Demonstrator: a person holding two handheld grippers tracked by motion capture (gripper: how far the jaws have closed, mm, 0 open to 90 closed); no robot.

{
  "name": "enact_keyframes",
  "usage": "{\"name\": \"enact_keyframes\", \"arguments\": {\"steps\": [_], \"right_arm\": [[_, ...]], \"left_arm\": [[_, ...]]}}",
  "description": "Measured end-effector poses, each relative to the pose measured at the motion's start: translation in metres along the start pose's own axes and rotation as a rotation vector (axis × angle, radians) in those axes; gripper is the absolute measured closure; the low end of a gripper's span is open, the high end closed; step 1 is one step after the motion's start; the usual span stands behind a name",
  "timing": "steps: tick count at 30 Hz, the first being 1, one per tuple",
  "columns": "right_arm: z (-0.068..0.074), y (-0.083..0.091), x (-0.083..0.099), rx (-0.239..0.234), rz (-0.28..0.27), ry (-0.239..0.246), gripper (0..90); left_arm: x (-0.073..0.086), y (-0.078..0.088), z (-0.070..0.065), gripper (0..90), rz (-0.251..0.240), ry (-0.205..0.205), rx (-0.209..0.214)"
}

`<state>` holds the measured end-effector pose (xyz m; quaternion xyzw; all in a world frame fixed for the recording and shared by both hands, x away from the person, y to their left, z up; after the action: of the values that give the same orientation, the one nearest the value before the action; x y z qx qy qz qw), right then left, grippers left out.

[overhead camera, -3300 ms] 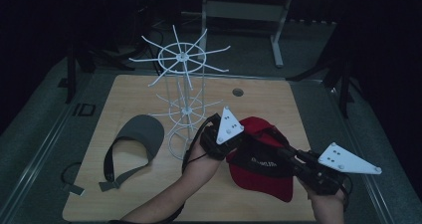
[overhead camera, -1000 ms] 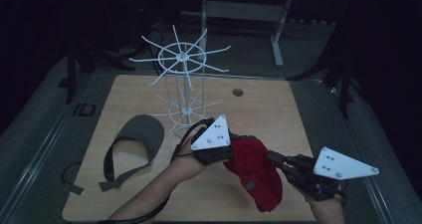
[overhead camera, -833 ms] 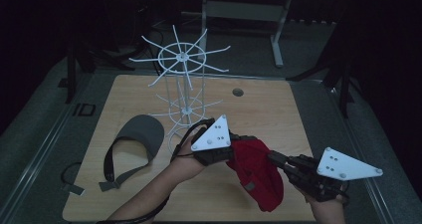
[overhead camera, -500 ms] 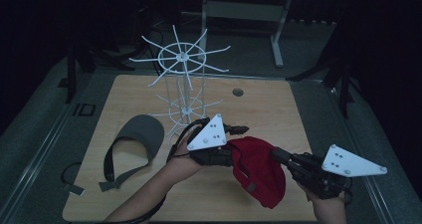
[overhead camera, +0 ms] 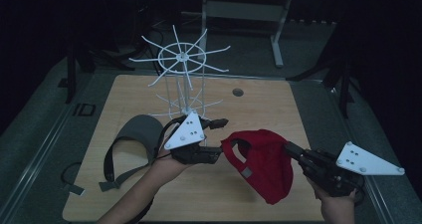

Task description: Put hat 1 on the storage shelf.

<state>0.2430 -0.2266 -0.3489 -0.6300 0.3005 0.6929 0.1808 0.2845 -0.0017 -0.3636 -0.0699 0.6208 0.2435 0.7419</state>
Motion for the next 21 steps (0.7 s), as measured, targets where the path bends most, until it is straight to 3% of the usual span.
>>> {"name": "enact_keyframes", "arguments": {"steps": [9, 14, 21], "right_arm": [[-0.014, 0.005, -0.013, 0.06, -0.042, -0.023, 89.2], [-0.02, 0.008, -0.029, 0.082, -0.088, -0.034, 89.2], [-0.027, 0.001, -0.052, 0.125, -0.111, -0.015, 89.2]], "left_arm": [[0.012, 0.016, -0.003, 42.0, -0.005, 0.036, -0.041], [0.028, 0.022, -0.009, 42.0, 0.01, 0.049, -0.06], [0.051, 0.028, -0.015, 42.1, 0.034, 0.085, -0.06]]}}
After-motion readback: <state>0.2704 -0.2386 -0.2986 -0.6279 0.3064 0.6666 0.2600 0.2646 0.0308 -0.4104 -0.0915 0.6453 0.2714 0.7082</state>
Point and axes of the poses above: each handheld gripper's, and its own axes: y roughly backward along the jaws, x roughly out of its underside, z roughly to its left, the point moved 7 cm from there along -y, roughly forward along the jaws, and after that the axes turned 4 degrees about -y, right-handed, at the moved point
